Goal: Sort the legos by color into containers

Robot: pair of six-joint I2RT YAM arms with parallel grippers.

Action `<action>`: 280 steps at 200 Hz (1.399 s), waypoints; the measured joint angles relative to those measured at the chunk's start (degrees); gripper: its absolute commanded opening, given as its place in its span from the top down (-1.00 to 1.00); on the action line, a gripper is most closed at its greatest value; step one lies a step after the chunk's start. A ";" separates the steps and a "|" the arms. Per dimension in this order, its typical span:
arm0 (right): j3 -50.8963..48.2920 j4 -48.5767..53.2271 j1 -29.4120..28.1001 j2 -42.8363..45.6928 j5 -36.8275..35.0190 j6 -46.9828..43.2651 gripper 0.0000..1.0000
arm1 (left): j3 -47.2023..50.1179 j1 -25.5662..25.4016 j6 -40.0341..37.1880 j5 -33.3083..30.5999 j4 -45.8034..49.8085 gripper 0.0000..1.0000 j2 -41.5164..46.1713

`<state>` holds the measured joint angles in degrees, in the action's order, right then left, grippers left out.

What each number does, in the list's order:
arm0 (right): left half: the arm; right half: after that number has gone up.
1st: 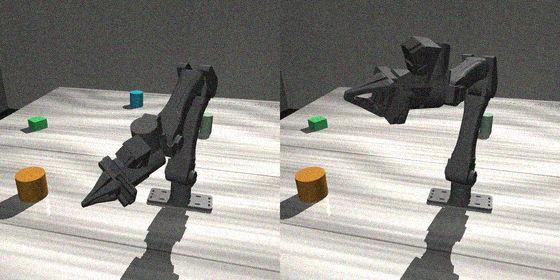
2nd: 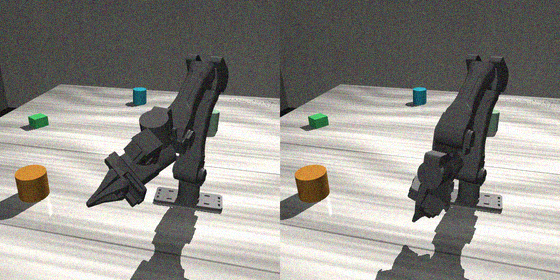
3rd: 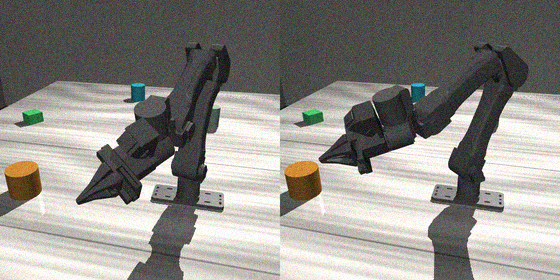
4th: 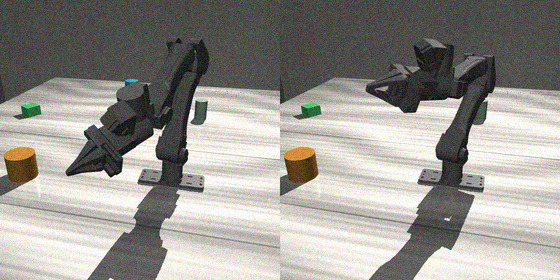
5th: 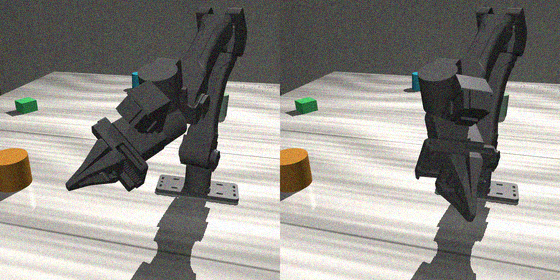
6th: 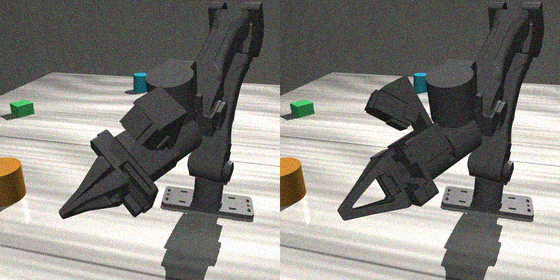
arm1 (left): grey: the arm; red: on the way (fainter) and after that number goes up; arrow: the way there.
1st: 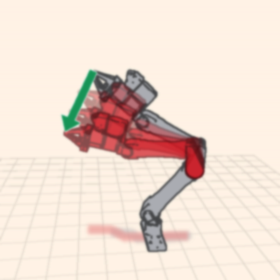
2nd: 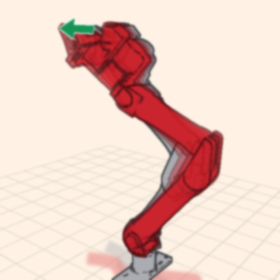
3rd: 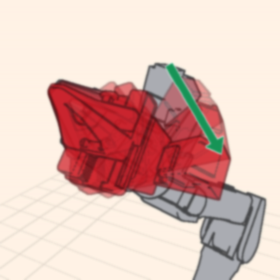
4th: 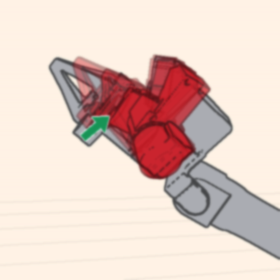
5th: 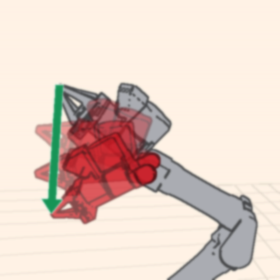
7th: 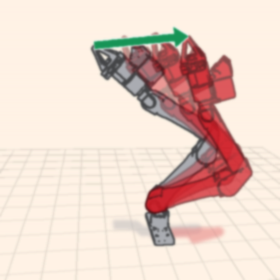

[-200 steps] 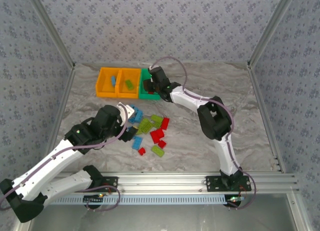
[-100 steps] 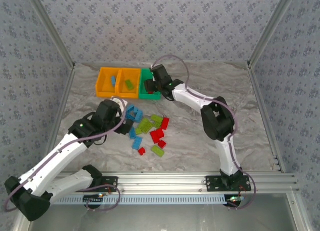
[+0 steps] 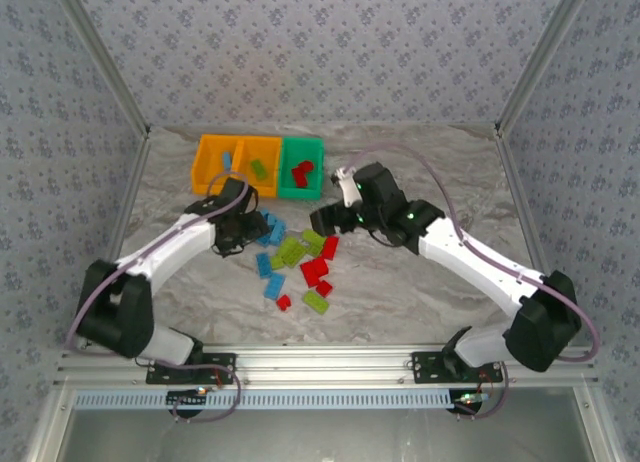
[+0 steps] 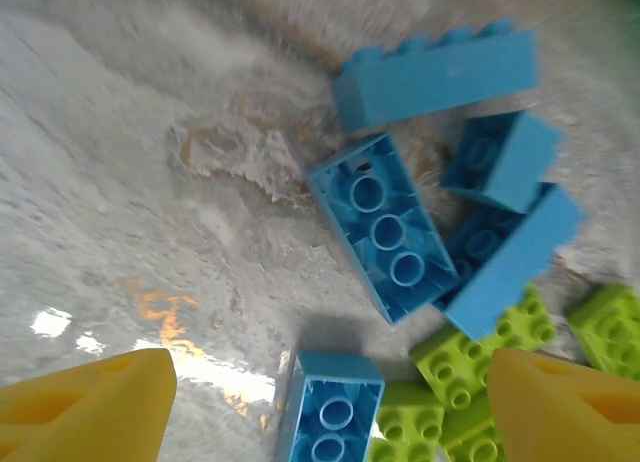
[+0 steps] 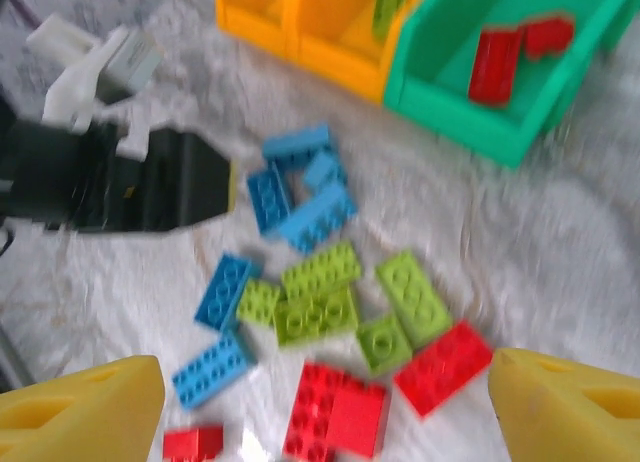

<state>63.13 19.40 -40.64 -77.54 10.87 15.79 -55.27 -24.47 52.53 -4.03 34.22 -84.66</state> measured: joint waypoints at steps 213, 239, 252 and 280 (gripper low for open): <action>-4.24 2.71 1.22 5.03 4.98 6.49 -0.84 | -0.39 0.90 -0.07 -1.66 -2.25 0.31 -5.79; -3.74 2.71 0.13 5.07 5.07 6.80 -0.85 | -4.92 1.33 -3.63 -6.43 -0.24 0.28 0.81; -3.72 2.71 -0.04 5.14 5.05 6.97 -0.85 | -9.18 2.62 -5.81 -9.42 -0.96 0.28 1.70; -3.72 2.78 -0.20 5.16 4.98 7.67 -0.85 | -19.15 7.63 -10.23 -14.21 -3.98 0.27 -3.21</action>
<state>59.42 22.17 -40.84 -72.38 15.86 23.46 -74.41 -16.84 42.30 -18.24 30.24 -87.88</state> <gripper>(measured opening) 0.926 0.366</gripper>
